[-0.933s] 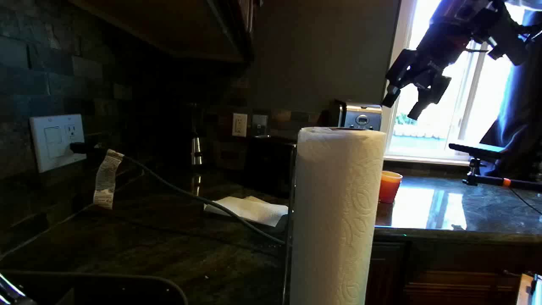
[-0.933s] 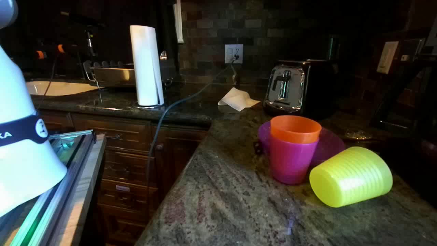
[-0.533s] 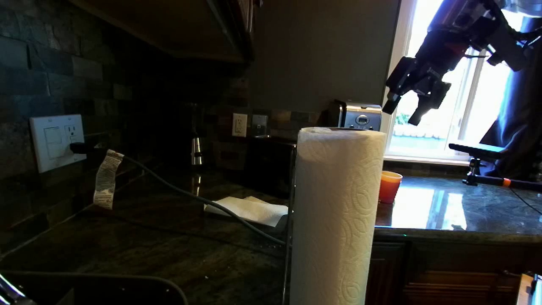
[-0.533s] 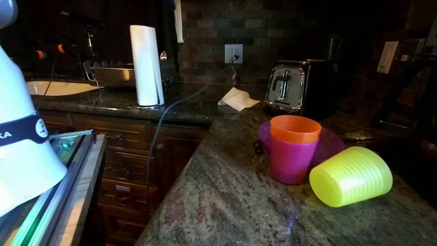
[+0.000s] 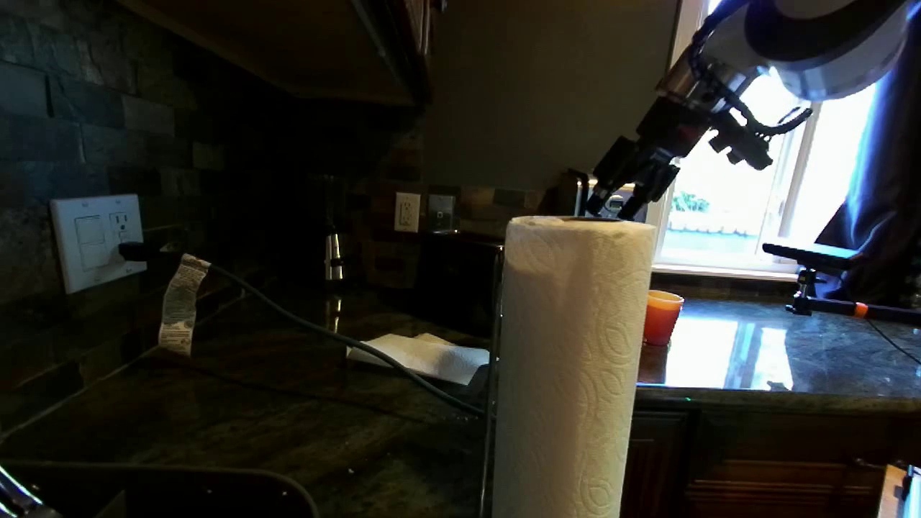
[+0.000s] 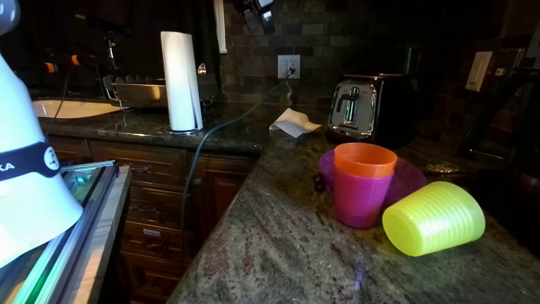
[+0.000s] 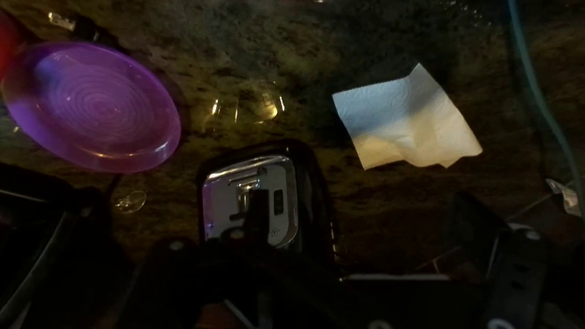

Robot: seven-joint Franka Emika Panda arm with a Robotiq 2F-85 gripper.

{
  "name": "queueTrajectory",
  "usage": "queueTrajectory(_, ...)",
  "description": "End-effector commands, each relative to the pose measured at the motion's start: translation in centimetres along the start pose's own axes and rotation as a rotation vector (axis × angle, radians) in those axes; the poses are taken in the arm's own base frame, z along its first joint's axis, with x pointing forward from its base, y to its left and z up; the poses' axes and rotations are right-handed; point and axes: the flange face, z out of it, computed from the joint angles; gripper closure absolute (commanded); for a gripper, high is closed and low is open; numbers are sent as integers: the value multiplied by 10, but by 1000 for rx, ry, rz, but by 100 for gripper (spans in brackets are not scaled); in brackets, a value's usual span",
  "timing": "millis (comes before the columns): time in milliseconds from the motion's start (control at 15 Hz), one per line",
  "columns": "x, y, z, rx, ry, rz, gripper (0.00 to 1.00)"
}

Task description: Push down the toaster lever

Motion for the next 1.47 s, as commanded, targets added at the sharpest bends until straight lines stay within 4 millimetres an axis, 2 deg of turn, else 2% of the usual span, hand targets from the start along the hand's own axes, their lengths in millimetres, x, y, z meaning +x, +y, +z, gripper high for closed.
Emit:
queueTrajectory(0,-5,3,68,5,-81,-56,0)
queueTrajectory(267,-14,20,125,-21,-96,-111,0)
queueTrajectory(533,-23,40,168,-51,-36,-232,0)
queueTrajectory(667,-26,43,177,-56,-22,-279,0)
queueTrajectory(733,-21,42,167,-53,-28,-235,0)
queueTrajectory(867,-24,44,178,-58,-32,-265,0)
queueTrajectory(1133,-22,42,179,-55,-31,-274,0)
queueTrajectory(1267,-13,43,187,-71,3,-239,0)
queueTrajectory(1333,-11,54,195,-99,26,-231,0)
queueTrajectory(1400,-7,56,197,-106,36,-219,0)
